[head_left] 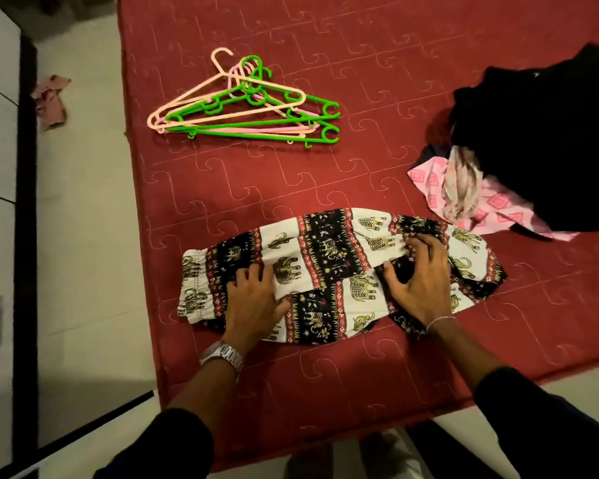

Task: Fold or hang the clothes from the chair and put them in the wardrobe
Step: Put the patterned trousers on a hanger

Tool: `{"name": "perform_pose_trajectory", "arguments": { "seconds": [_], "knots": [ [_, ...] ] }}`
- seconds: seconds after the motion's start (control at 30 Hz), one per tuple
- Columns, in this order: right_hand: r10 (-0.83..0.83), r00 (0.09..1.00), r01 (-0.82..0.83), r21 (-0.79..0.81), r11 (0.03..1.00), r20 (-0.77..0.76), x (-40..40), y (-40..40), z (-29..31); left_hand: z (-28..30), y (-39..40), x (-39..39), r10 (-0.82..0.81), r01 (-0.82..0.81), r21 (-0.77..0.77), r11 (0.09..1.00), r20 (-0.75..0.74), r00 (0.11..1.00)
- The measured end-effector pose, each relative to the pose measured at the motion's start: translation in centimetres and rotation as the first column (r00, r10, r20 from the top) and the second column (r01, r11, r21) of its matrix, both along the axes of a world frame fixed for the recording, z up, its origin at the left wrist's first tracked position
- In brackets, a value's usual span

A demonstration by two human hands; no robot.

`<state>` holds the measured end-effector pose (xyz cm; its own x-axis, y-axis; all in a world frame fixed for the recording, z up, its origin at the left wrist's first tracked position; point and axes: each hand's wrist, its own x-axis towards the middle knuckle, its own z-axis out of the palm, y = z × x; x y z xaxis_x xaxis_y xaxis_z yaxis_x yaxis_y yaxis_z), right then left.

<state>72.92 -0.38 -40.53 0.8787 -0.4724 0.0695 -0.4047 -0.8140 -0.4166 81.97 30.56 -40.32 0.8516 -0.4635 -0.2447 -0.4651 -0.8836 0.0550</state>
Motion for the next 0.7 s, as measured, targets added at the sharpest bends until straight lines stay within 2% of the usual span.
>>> {"name": "perform_pose_trajectory", "arguments": {
  "seconds": [0.1, 0.2, 0.3, 0.33, 0.4, 0.43, 0.53, 0.57, 0.63, 0.67, 0.7],
  "knots": [
    [-0.151, 0.983, 0.134, -0.155, 0.979, -0.104, -2.7, -2.4, 0.5, -0.2, 0.8, 0.1, 0.05, -0.051, 0.046, 0.998, 0.009, 0.999],
    [-0.366, 0.893, 0.302, -0.252, 0.919, -0.261, -4.4, -4.4, 1.6, -0.2, 1.9, 0.0, 0.099, -0.1, 0.12, 0.988, 0.009, 0.995],
    [-0.586, 0.751, 0.598, -0.062, 0.799, -0.303, -3.4, -6.5, 3.3, -0.3, 2.0, -0.2, 0.117, -0.117, 0.12, 0.986, 0.008, 0.993],
    [-0.605, 0.728, 0.639, -0.002, 0.77, -0.323, -2.8, -7.4, 4.0, -0.3, 2.1, -0.3, 0.135, -0.133, 0.084, 0.988, -0.014, 0.991],
    [-0.528, 0.747, 0.617, 0.124, 0.777, -0.404, -1.4, -9.0, 5.4, -0.3, 2.4, -0.3, 0.17, -0.172, -0.025, 0.985, -0.069, 0.983],
    [-0.496, 0.75, 0.623, 0.216, 0.752, -0.437, -0.6, -9.8, 6.0, -0.3, 2.7, -0.1, 0.183, -0.19, -0.09, 0.978, -0.087, 0.979],
    [-0.427, 0.769, 0.635, 0.487, 0.6, -0.476, 1.7, -11.6, 9.0, -0.2, 3.7, 0.1, 0.203, -0.223, -0.234, 0.946, -0.107, 0.973],
    [-0.429, 0.787, 0.612, 0.475, 0.633, -0.442, 2.4, -12.1, 10.1, -0.2, 4.0, 0.1, 0.197, -0.219, -0.261, 0.94, -0.105, 0.975],
    [-0.419, 0.878, 0.47, 0.255, 0.845, -0.231, 3.6, -12.2, 11.6, -0.1, 4.3, 0.2, 0.183, -0.204, -0.27, 0.941, -0.102, 0.978],
    [-0.34, 0.934, 0.351, 0.115, 0.929, -0.105, 4.0, -11.7, 12.1, 0.1, 4.3, 0.2, 0.178, -0.2, -0.27, 0.942, -0.105, 0.978],
    [-0.215, 0.976, 0.213, -0.032, 0.976, -0.047, 4.1, -11.0, 12.1, 0.3, 4.3, 0.2, 0.176, -0.198, -0.269, 0.943, -0.104, 0.979]
  ]
}}
